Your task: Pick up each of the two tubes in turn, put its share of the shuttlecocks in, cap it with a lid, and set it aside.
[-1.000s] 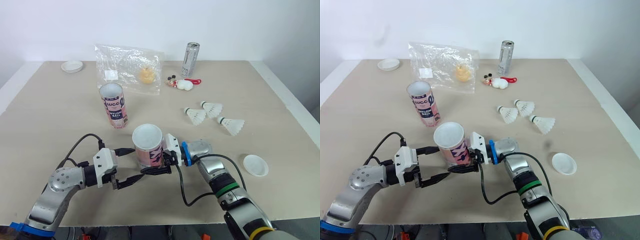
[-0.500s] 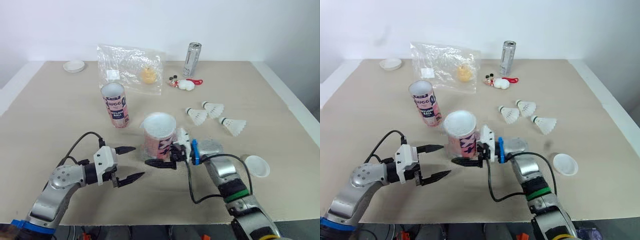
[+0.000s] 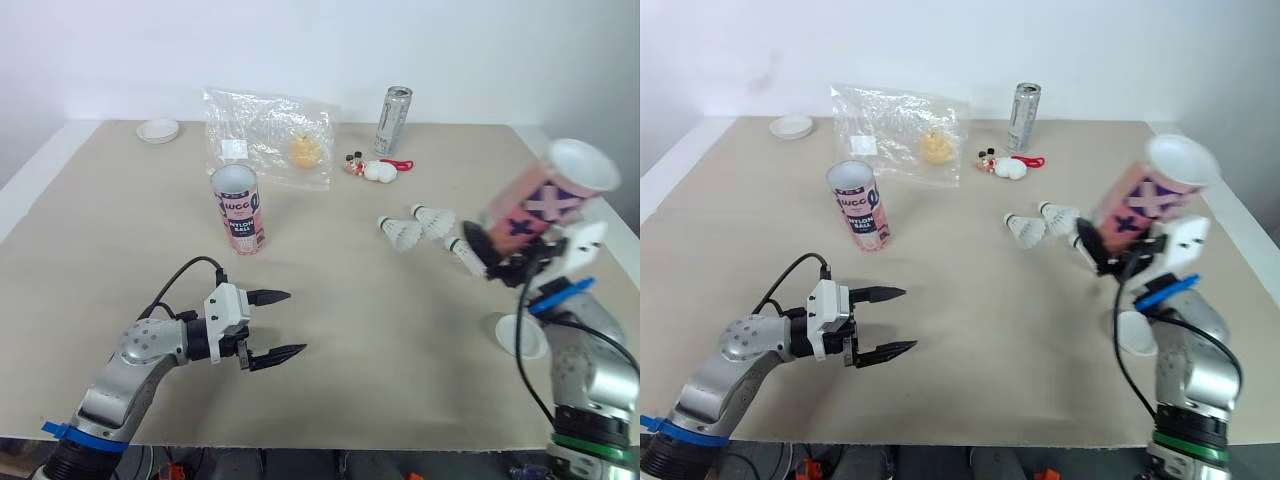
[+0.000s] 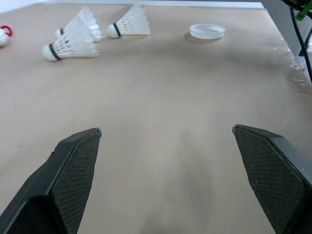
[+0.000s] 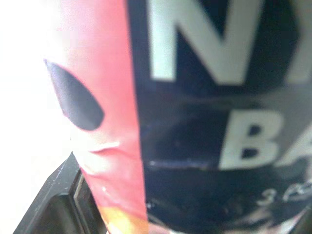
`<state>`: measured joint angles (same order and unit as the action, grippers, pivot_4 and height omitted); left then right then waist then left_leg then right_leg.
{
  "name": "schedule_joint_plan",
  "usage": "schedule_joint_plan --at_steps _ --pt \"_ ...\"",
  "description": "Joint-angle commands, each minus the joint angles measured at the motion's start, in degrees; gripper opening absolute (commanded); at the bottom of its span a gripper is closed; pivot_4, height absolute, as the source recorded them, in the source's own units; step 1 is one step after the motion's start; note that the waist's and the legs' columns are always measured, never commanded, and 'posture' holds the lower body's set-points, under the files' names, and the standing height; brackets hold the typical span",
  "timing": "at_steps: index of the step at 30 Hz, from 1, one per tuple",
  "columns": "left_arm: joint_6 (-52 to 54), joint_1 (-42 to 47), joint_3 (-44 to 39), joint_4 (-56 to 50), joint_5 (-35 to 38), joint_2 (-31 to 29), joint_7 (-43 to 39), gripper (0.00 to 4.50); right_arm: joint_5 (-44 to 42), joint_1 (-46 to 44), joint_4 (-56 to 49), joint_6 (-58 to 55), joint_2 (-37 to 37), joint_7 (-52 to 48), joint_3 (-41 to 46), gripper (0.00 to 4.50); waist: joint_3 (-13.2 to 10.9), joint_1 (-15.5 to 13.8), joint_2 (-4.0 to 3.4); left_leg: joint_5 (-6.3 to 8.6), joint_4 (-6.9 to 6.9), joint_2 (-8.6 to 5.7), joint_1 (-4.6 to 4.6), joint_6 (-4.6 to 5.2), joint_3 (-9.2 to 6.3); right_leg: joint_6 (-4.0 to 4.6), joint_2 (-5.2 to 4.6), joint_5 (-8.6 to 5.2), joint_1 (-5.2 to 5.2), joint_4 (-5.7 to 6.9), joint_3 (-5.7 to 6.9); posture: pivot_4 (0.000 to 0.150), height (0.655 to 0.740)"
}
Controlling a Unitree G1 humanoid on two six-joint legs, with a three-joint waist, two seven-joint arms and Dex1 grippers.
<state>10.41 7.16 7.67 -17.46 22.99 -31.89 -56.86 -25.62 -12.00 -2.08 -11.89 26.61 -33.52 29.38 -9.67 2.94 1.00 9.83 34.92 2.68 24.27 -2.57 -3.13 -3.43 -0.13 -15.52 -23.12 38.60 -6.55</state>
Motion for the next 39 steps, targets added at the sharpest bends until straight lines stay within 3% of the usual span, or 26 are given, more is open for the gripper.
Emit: schedule_joint_plan --at_steps 1,7,21,25,26,39 --pt "0.0 1.3 1.4 -1.8 0.5 0.7 -0.8 4.5 1.0 0.7 3.5 2.8 1.6 4.2 3.8 3.91 0.0 0.2 -0.07 0.0 0.0 0.0 -0.03 0.0 0.03 0.0 0.0 0.01 0.0 0.01 -0.03 0.15 0.74" --pt "-0.1 2.0 2.4 -2.5 0.0 2.2 0.6 4.5 2.1 2.5 10.9 5.2 3.3 6.5 5.5 3.91 0.1 0.0 -0.17 -0.02 0.03 -0.02 -0.06 0.04 0.13 -0.07 -0.01 0.06 0.02 0.01 -0.15 0.15 0.74" --pt "0.8 2.0 2.8 -4.0 -0.3 2.0 1.5 4.5 6.2 -3.4 30.1 7.4 8.8 9.5 3.1 3.91 0.0 0.4 -0.26 -0.05 0.14 -0.04 -0.19 0.08 0.6 -0.14 -0.03 0.12 0.02 0.0 -0.65 0.15 0.74" --pt "0.8 2.0 2.8 -4.0 -0.4 2.0 1.8 4.5 5.9 -3.2 30.4 7.7 9.2 9.4 2.7 3.91 0.0 0.4 -0.26 -0.05 0.14 -0.04 -0.18 0.09 0.6 -0.19 -0.02 0.14 0.02 -0.01 -0.65 0.15 0.74" --pt "0.9 1.9 2.8 -4.0 -0.4 2.0 1.9 4.5 6.0 -2.9 30.1 7.7 9.4 9.4 2.5 4.46 0.0 0.4 -0.26 -0.04 0.14 -0.04 -0.18 0.09 0.61 -0.24 -0.02 0.16 0.02 -0.01 -0.66 0.15 0.74" --pt "0.6 2.8 3.2 -2.5 -0.6 2.4 1.7 4.5 4.2 4.4 18.2 3.4 7.7 11.1 3.4 4.49 0.0 0.4 -0.26 -0.04 0.14 -0.04 -0.17 0.09 0.62 -0.14 -0.03 0.11 0.02 -0.02 -0.68 0.15 0.74"
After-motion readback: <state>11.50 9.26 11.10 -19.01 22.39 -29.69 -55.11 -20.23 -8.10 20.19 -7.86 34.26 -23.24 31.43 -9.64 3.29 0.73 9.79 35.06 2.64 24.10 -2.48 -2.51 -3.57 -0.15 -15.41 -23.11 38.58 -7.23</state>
